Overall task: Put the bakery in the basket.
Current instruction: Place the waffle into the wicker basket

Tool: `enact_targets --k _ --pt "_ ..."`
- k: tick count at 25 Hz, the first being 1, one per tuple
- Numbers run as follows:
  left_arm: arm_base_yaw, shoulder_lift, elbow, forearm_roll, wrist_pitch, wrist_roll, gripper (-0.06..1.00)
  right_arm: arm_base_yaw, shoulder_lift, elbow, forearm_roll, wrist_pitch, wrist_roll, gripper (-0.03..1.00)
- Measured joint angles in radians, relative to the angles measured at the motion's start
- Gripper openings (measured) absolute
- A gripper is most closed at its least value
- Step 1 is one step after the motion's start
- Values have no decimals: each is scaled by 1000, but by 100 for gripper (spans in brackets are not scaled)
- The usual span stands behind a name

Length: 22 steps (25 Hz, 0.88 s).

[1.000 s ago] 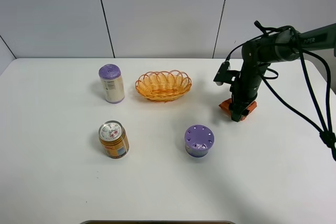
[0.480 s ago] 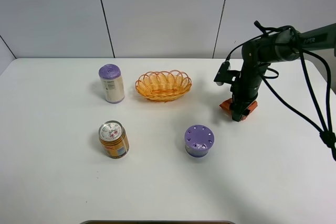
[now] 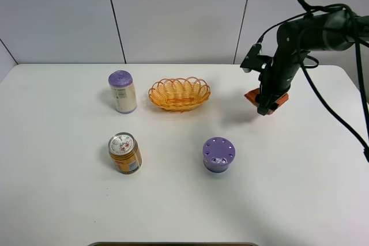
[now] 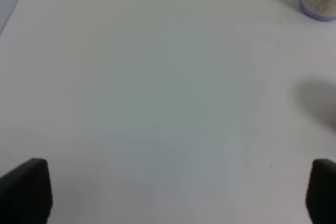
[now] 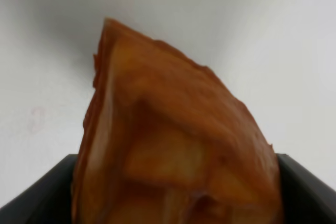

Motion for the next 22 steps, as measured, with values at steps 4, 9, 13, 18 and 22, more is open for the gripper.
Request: enact_targets --k 4,9,13,18,22 --pt "0 0 0 0 0 0 99 28 -95 0 3 -10 26 67" --pt "0 0 0 0 0 0 99 63 -188 0 20 -37 81 67" --pt "0 0 0 0 0 0 99 106 -225 0 56 -101 168 67" --pt "0 0 0 0 0 0 99 193 -229 1 126 -222 216 67" --pt "0 0 0 0 0 0 99 270 -229 1 189 -375 281 67"
